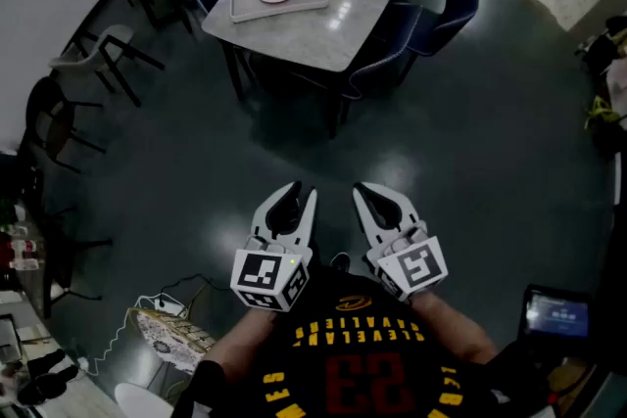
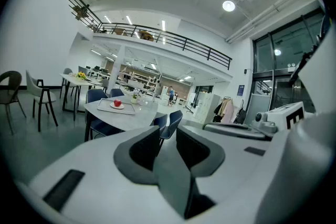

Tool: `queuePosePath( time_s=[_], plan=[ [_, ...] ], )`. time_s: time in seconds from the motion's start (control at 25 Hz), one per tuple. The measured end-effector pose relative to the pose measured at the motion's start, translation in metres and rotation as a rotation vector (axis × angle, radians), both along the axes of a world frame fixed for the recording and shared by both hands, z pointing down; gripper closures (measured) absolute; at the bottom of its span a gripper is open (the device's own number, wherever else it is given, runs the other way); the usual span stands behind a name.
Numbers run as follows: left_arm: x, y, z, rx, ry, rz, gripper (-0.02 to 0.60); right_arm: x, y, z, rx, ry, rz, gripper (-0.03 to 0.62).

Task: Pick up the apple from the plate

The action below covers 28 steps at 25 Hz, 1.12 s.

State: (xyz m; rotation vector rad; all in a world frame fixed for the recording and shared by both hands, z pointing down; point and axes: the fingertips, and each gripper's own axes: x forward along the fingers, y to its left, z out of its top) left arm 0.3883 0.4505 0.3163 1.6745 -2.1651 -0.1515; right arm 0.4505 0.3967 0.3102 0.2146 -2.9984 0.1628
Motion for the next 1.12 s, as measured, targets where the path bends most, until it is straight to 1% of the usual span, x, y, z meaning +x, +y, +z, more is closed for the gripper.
queuePosePath(
  time_s=[0.16,0.32,0.44,0.64,0.8,0.92,1.04,1.12],
  plan=[
    [-0.015,-0.01,0.004,-0.008,0.012,-0.001,0.48,-0.016,-0.012,0.001,-0.004,0.026,0.005,0.588],
    [-0.042,-0.028,0.012,-0.016,0.026,-0.001,0.48,-0.044,-0.028,0.01,-0.013,0.028,-0.003,0.588],
    [-0.067,-0.046,0.018,-0.018,0.033,0.008,0.48,-0.067,-0.048,0.016,-0.024,0.037,0.02,0.588],
    [-0.124,-0.077,0.014,-0.014,0.039,0.032,0.48,-0.121,-0.08,0.013,-0.014,0.037,0.06,0.588],
    [-0.17,-0.1,0.013,-0.017,0.054,0.047,0.48,-0.168,-0.101,0.015,-0.026,0.076,0.071,0.588],
    [-0.204,-0.113,0.015,-0.02,0.074,0.05,0.48,-0.201,-0.117,0.018,-0.038,0.126,0.093,0.586],
    [-0.24,-0.12,0.019,-0.02,0.09,0.048,0.48,-0.236,-0.127,0.019,-0.032,0.128,0.095,0.586],
    [-0.265,-0.121,0.022,-0.018,0.1,0.045,0.48,-0.261,-0.13,0.023,-0.032,0.148,0.103,0.586]
  ],
)
